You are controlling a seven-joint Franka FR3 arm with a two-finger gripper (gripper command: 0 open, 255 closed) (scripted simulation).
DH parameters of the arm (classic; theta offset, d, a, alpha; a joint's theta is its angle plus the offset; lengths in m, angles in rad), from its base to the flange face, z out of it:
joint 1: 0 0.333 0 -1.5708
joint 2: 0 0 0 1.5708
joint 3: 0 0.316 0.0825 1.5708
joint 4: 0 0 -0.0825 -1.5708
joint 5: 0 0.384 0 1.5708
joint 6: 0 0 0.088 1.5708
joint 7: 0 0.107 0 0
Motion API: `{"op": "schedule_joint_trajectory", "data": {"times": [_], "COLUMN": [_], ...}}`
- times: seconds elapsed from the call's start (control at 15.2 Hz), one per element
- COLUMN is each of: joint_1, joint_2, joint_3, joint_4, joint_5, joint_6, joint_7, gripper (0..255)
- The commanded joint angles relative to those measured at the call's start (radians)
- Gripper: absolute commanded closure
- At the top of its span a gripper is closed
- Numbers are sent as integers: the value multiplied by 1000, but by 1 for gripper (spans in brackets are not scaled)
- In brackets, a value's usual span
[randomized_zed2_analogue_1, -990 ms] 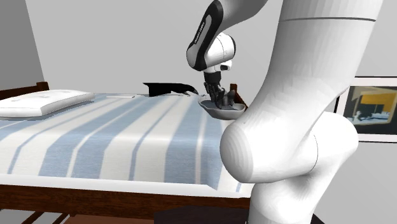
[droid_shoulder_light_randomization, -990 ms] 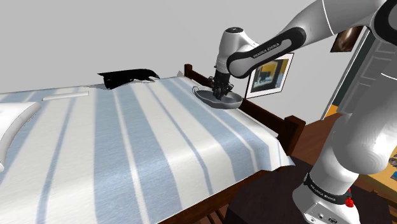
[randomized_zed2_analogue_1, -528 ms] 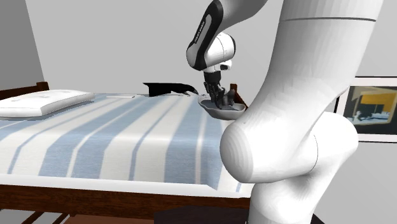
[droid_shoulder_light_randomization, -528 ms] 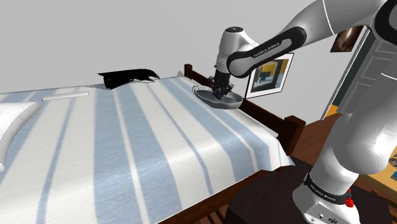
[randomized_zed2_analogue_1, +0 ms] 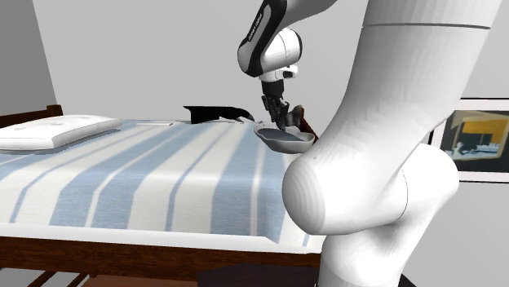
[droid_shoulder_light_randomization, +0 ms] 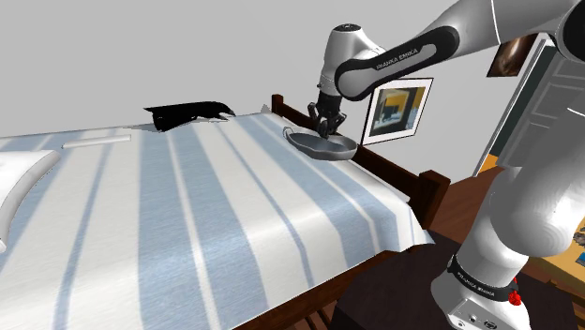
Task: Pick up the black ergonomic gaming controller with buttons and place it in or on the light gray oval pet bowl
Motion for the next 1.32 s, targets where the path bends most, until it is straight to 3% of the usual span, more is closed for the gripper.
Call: {"op": "schedule_joint_trajectory", "data": {"times": [0.0,0.86,1.12,1.25], "joint_1": [2,10,-3,-4], "joint_2": [-12,-45,57,60], "joint_3": [2,8,-20,-20], "joint_4": [16,155,255,231], "joint_5": [5,34,55,52], "joint_6": [-28,-196,-183,-157], "joint_7": [-7,-53,-100,-94], "gripper": [255,255,255,255]}}
